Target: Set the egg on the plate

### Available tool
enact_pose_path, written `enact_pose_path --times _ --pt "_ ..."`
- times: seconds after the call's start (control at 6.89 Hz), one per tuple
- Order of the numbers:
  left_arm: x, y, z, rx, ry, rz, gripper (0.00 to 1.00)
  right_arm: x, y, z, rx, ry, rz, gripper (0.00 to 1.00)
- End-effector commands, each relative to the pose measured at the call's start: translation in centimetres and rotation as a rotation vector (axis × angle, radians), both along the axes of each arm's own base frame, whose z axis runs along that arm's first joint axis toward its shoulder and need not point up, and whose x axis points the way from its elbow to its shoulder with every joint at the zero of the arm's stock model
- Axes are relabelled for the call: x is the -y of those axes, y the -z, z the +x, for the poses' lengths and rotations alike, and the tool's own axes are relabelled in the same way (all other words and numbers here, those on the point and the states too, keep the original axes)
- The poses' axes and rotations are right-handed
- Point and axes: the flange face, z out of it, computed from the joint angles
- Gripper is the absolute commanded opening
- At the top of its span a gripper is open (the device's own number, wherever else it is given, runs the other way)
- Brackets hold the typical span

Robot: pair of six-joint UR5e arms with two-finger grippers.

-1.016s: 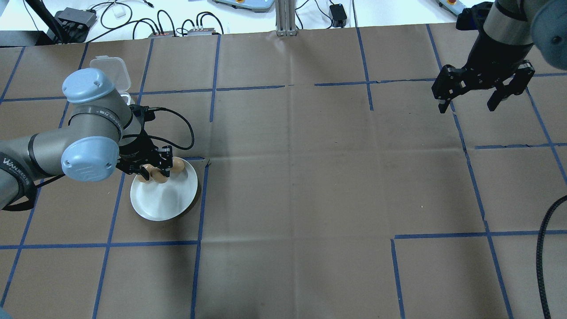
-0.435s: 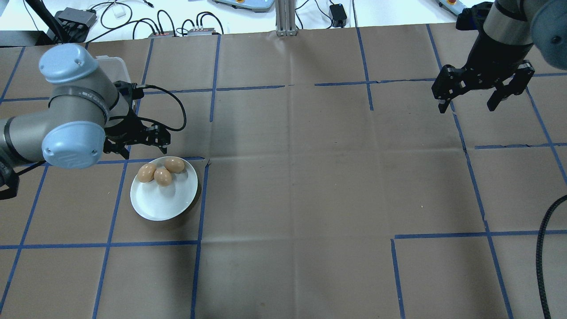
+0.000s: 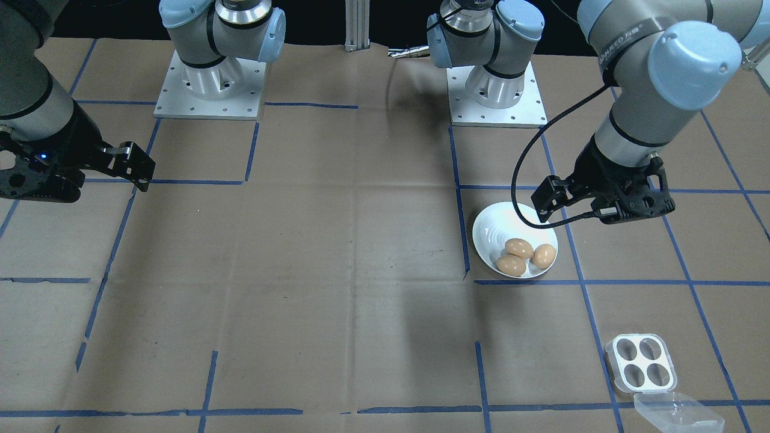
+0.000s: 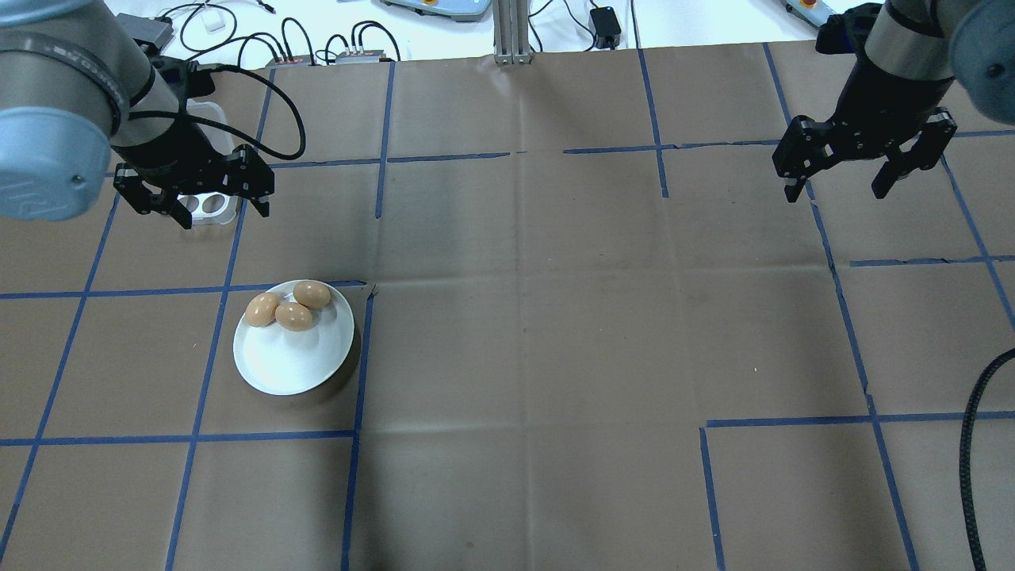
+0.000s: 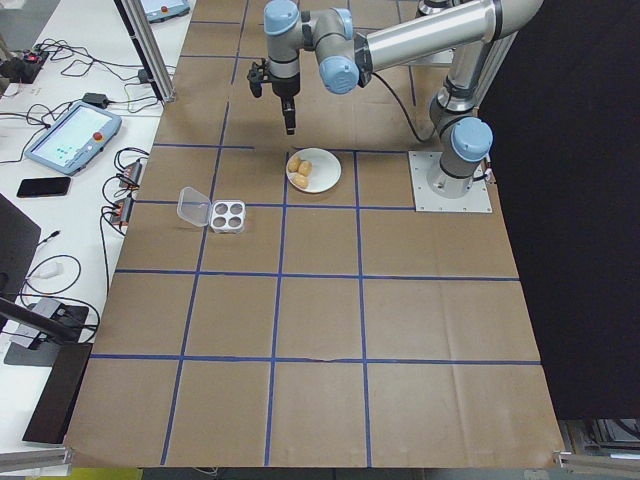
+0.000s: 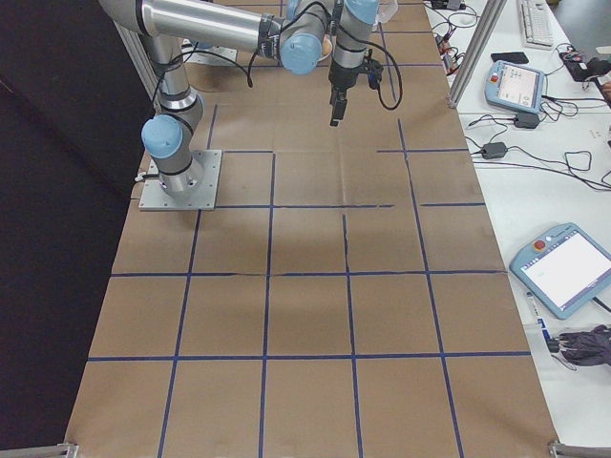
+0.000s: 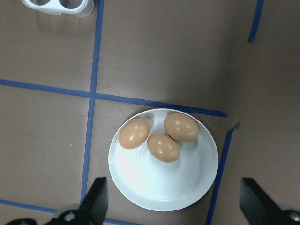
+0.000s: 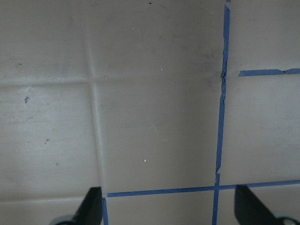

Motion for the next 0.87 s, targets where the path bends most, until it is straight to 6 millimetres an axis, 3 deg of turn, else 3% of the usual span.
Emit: enact_pose_path --times 0.0,0.29,0.73 --pt "-2.4 -4.2 -5.9 0.001 0.013 -0.025 0.99 0.0 0.0 0.0 -0.001 0.000 0.000 1.00" --pt "-3.6 -4.9 -8.0 -0.052 0.008 -0.018 0.99 0.0 0.0 0.0 -0.001 0.000 0.000 1.00" --pt "-4.2 -5.3 -8.8 -0.024 0.033 -0.022 0.99 0.0 0.0 0.0 -0.001 0.000 0.000 1.00"
